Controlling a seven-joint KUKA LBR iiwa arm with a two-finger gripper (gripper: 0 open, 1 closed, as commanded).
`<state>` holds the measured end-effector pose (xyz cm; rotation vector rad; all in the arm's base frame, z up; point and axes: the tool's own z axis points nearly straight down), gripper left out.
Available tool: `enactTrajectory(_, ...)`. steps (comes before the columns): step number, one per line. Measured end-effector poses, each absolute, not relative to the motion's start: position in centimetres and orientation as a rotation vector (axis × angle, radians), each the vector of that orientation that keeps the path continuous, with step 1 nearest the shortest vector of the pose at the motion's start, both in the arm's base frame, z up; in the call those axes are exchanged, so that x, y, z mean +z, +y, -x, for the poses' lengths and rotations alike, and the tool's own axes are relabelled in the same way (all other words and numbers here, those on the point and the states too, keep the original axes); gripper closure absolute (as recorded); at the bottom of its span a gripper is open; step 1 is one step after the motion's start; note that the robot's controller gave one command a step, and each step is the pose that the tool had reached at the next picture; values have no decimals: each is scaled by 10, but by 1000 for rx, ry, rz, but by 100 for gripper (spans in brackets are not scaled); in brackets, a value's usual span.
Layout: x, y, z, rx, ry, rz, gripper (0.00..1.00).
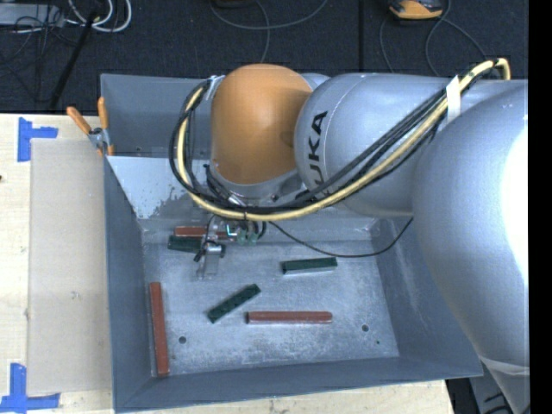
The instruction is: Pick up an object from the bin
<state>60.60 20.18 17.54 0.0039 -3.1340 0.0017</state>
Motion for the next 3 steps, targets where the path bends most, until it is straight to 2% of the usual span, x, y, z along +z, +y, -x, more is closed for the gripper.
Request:
enactTrajectory(1, 67, 197, -600, 1, -3137, 9, 0)
enactTrajectory(2, 129, 55, -603, 5, -3142, -133, 0)
enactTrajectory(3, 67, 97, -543, 1, -3125, -231, 0)
